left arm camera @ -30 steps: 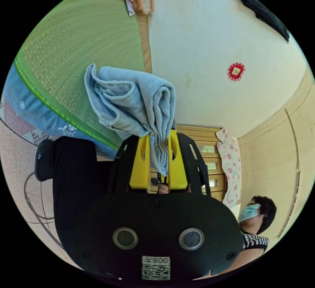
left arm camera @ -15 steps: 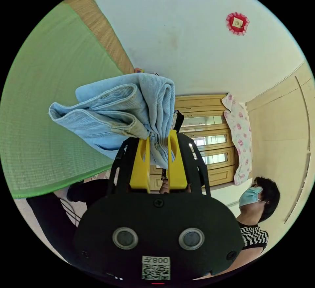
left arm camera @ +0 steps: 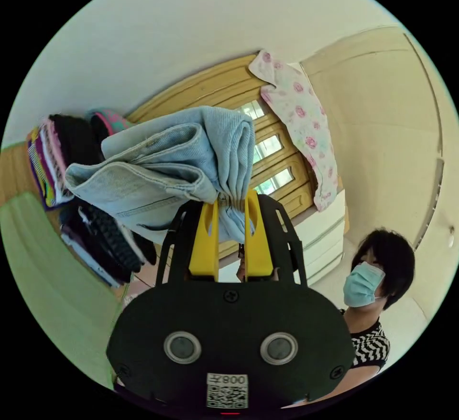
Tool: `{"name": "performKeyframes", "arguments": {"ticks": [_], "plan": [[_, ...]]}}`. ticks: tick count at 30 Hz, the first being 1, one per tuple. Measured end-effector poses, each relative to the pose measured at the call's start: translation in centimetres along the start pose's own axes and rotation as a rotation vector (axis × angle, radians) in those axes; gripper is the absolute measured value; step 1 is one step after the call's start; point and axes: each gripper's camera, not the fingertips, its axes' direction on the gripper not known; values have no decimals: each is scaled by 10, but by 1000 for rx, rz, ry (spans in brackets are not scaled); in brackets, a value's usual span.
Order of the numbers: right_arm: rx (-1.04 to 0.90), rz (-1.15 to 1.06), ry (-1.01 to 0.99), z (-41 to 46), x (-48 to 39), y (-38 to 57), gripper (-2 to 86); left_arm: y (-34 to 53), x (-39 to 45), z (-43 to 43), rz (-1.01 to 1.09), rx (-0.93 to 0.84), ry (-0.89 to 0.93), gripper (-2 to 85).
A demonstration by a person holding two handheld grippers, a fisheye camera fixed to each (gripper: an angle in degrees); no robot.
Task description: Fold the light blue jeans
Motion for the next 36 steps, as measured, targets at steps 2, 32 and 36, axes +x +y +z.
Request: {"name": "performKeyframes", "arguments": {"ticks": [2, 32, 36], "plan": [[47, -96, 53, -34, -44, -43, 17, -41, -3, 73, 85, -41, 46, 91], [-540, 651, 456, -91, 42, 21, 10, 18, -579, 421, -109, -424, -232, 86], [-543, 398, 440, -86, 13, -47, 3, 28, -618, 436, -141, -371, -273, 86]]}}
